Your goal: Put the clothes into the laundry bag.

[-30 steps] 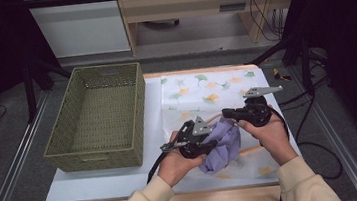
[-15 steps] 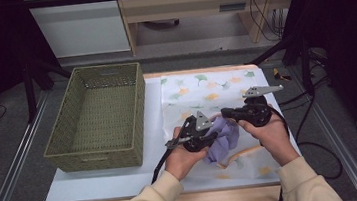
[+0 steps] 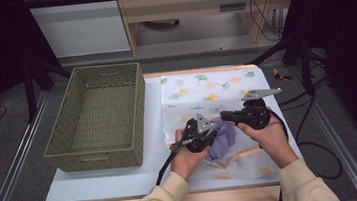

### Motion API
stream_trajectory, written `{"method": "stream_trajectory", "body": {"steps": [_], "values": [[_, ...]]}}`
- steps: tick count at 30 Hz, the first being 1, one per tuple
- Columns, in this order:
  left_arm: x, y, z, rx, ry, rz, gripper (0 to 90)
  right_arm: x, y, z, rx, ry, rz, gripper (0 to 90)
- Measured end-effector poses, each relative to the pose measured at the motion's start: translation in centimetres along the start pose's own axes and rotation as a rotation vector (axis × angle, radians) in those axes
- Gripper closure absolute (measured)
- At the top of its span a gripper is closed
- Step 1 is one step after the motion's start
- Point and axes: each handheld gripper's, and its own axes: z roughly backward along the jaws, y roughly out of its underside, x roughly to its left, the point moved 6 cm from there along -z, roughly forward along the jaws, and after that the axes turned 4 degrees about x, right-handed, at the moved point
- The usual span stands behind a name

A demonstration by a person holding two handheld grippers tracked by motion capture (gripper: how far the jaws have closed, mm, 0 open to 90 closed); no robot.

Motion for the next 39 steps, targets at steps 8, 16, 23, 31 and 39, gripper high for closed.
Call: {"method": "stream_trajectory", "body": {"steps": [8,16,23,31,39], "values": [[-0.6,-0.2,0.5,-0.049,-0.01,0.013,36.4,0.0,0.5,-0.5,0.006,-0.004,-0.005,89.2],[-1.3,0.1,2.8,-0.094,0.023,0.013,30.7,0.3,0.8,-1.0,0.009,-0.005,-0.012,89.2],[-1.7,1.0,5.4,-0.138,0.024,-0.01,29.5,0.9,1.5,-1.4,0.007,-0.018,-0.015,89.2],[-1.8,2.4,6.9,-0.163,0.053,0.03,29.5,1.5,1.7,-1.4,-0.019,-0.043,-0.03,89.3],[-1.6,3.4,7.5,-0.147,0.058,0.059,37.1,2.1,2.1,-1.7,-0.043,-0.088,-0.058,89.3]]}}
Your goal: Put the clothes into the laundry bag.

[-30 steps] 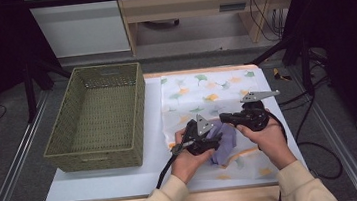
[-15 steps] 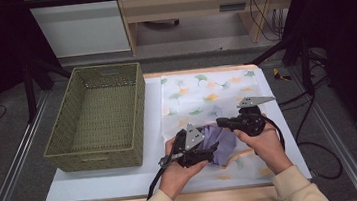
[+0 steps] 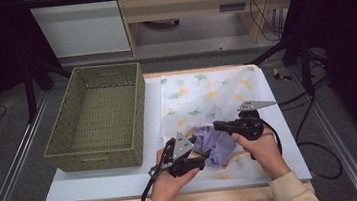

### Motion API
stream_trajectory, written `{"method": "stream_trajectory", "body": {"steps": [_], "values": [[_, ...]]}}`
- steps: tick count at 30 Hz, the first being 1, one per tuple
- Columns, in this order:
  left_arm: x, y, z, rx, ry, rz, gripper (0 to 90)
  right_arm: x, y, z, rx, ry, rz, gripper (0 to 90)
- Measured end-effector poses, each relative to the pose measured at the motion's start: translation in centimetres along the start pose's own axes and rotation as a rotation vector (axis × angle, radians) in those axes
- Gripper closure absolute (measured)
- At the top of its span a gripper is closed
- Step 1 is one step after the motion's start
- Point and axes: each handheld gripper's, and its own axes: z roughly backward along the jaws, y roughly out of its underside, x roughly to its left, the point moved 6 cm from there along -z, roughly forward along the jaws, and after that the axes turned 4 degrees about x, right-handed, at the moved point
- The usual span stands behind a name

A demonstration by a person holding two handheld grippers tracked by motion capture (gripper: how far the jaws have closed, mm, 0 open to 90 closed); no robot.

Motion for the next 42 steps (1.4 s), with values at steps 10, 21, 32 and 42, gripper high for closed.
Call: {"method": "stream_trajectory", "body": {"steps": [10,21,32,42], "values": [[-1.4,1.3,-0.2,0.049,0.05,-0.012,50.4,0.0,0.7,1.0,-0.013,-0.017,-0.013,89.2],[-2.9,1.3,0.0,0.052,0.099,-0.023,78.1,-0.3,1.0,0.8,-0.015,-0.02,-0.012,89.2],[-4.7,2.2,-0.4,0.103,0.172,-0.025,89.7,-0.4,1.2,0.7,-0.011,-0.021,-0.023,89.2],[-5.6,3.0,-1.0,0.13,0.195,-0.03,89.8,-0.6,1.5,0.6,-0.008,-0.019,-0.031,89.2]]}}
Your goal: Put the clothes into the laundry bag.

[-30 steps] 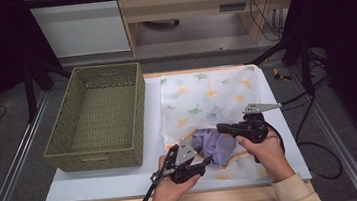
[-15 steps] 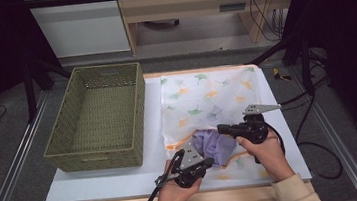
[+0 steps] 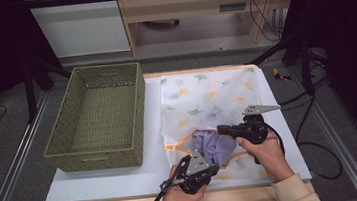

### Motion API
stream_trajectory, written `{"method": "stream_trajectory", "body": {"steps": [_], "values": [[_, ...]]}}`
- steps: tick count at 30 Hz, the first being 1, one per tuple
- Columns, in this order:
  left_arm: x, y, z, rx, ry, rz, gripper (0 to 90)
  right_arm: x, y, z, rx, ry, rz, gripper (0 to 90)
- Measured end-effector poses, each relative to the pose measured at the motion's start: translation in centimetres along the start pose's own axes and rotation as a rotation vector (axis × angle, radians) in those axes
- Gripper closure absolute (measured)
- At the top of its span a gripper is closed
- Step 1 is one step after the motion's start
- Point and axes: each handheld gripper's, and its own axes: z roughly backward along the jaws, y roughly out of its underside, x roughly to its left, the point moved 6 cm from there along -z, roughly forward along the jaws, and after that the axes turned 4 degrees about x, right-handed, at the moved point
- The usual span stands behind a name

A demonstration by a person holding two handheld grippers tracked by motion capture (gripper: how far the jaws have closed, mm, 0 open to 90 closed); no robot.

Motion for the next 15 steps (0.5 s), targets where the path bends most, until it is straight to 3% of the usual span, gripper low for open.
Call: {"method": "stream_trajectory", "body": {"steps": [10,15], "values": [[-0.2,0.7,-1.1,0.026,-0.007,0.001,89.8,0.0,0.0,-0.1,0.0,-0.006,-0.003,89.2],[0.1,0.8,-2.3,0.049,-0.031,0.003,89.9,-0.1,0.1,-0.2,0.001,-0.002,-0.007,89.2]]}}
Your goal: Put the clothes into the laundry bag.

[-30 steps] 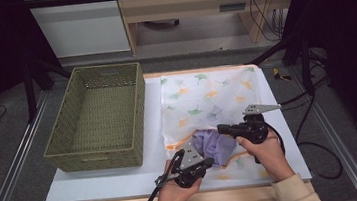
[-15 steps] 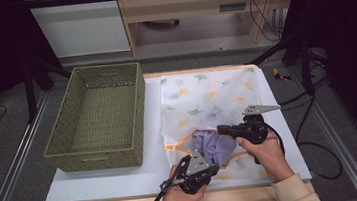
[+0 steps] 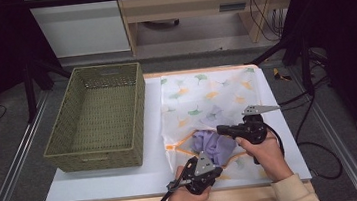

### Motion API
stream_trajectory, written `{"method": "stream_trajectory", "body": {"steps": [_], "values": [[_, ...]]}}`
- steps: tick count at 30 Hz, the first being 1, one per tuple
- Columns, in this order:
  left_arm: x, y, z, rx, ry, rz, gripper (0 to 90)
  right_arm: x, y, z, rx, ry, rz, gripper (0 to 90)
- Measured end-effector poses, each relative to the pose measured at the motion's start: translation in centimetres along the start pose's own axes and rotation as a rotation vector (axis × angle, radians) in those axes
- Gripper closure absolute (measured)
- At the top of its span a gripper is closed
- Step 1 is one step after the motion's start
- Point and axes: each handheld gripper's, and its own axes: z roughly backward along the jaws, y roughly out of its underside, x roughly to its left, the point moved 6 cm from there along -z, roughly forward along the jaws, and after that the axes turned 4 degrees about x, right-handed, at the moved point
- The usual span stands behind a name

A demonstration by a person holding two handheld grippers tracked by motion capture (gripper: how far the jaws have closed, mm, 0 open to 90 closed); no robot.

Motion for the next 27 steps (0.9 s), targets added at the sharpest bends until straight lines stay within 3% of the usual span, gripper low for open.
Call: {"method": "stream_trajectory", "body": {"steps": [9,15,27], "values": [[1.7,-0.7,-0.9,0.0,-0.048,0.003,89.9,0.0,0.0,0.0,0.0,0.003,0.0,89.2],[2.8,-1.1,-1.5,-0.002,-0.055,0.033,89.9,-0.1,0.0,0.1,0.002,0.01,0.001,89.2],[4.1,-2.4,-3.1,0.002,-0.084,0.049,89.9,-0.3,-0.1,0.5,0.012,0.065,0.037,89.2]]}}
